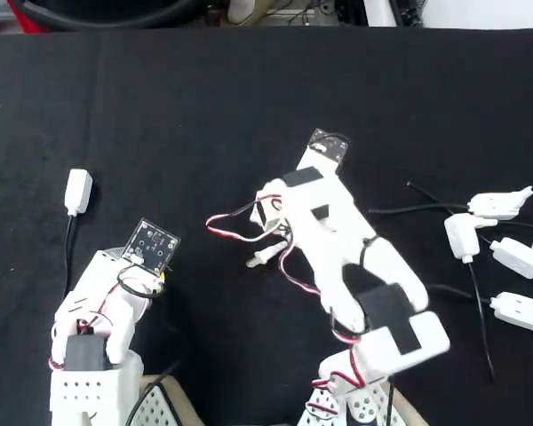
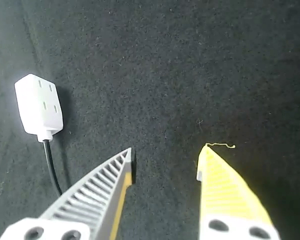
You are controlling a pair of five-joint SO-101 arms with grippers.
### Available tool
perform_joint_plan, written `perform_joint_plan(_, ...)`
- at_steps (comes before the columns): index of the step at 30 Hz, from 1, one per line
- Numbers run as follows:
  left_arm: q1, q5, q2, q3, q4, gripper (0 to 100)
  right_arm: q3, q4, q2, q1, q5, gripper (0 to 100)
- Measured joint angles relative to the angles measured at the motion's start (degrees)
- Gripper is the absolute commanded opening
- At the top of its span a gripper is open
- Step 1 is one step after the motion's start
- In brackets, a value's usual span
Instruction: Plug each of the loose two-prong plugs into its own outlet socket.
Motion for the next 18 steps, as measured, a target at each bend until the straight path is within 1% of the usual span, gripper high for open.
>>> perform_joint_plan(5, 0.0, 0.0, 0.0, 0.0, 0.0, 21, -0.6, -2.7, 4.3, -0.7, -0.4, 19.1)
perform_joint_plan(6, 0.0, 0.0, 0.0, 0.0, 0.0, 21, -0.9, -2.8, 4.9, -1.1, -0.4, 17.2)
perform_joint_plan(10, 0.0, 0.0, 0.0, 0.0, 0.0, 21, -2.5, -2.8, 6.7, -1.5, -0.4, 4.7)
perform_joint_plan(16, 0.0, 0.0, 0.0, 0.0, 0.0, 21, -2.5, -2.5, 7.3, -1.2, -0.4, 3.2)
perform_joint_plan(18, 0.0, 0.0, 0.0, 0.0, 0.0, 21, -2.5, -1.8, 7.4, -1.1, 1.0, 1.5)
